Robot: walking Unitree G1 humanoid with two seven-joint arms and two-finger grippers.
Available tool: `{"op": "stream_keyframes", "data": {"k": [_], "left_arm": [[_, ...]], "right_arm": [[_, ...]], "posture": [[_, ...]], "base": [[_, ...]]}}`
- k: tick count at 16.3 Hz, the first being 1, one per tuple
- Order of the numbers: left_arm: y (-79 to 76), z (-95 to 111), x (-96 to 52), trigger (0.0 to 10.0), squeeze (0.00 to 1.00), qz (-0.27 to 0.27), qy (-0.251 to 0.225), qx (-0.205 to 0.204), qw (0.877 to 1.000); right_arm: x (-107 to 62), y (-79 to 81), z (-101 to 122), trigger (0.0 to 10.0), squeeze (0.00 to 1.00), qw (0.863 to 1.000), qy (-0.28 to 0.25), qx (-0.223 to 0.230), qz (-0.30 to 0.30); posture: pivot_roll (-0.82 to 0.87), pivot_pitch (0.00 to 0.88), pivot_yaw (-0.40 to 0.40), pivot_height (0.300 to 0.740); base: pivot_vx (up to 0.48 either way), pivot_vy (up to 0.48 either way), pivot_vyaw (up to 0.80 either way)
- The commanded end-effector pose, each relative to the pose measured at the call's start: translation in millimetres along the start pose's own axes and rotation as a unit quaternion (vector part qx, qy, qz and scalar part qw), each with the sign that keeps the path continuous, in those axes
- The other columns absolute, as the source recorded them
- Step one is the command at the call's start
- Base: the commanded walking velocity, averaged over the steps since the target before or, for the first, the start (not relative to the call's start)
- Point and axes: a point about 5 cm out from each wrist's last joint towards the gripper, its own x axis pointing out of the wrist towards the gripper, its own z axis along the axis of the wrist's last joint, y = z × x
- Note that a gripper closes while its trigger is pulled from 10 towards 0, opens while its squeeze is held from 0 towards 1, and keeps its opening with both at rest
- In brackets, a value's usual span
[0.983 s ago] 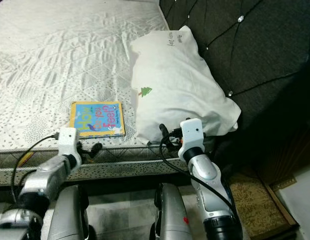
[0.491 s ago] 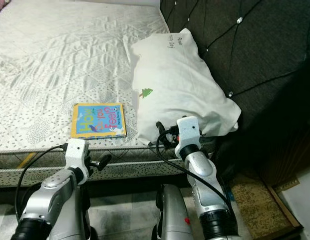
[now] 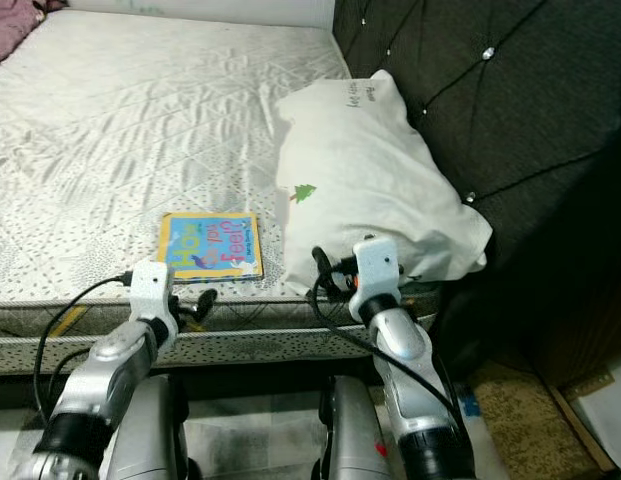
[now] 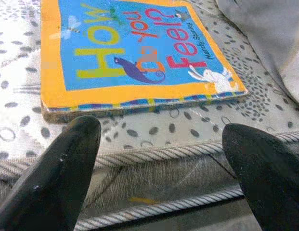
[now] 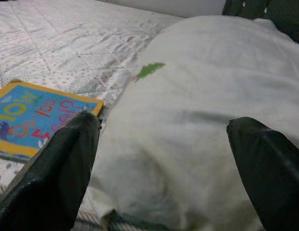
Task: Clean up the room
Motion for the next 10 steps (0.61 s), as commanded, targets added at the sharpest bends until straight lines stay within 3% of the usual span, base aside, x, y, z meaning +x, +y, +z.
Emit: {"op": "stream_keyframes", "data": {"k": [1, 5, 6, 10], "left_arm": [[-1.5, 0.3, 4.6, 10.0, 0.0, 0.0, 0.003, 0.005, 1.0], [-1.3, 6.9, 17.2, 10.0, 0.0, 0.005, 0.001, 0.0, 1.0], [-0.5, 9.5, 20.4, 10.0, 0.0, 0.008, 0.001, -0.004, 1.0], [1.7, 10.1, 24.8, 10.0, 0.0, 0.014, 0.004, -0.013, 1.0]], "right_arm": [[-5.3, -6.5, 4.3, 10.0, 0.0, 1.0, -0.004, -0.004, -0.011], [-33.8, -17.6, 2.9, 10.0, 0.0, 1.0, 0.015, -0.012, -0.012], [-47.3, -21.1, 1.9, 10.0, 0.0, 1.0, 0.026, -0.015, -0.01], [-72.1, -18.3, 3.5, 10.0, 0.0, 0.999, 0.05, -0.014, 0.008]], "posture": [[-0.07, 0.09, -0.085, 0.532], [-0.11, 0.134, -0.093, 0.532], [-0.13, 0.151, -0.092, 0.532], [-0.15, 0.167, -0.093, 0.532]], "base": [[0.0, 0.0, 0.0], [0.0, 0.0, 0.0], [0.0, 0.0, 0.0], [0.0, 0.0, 0.0]]}}
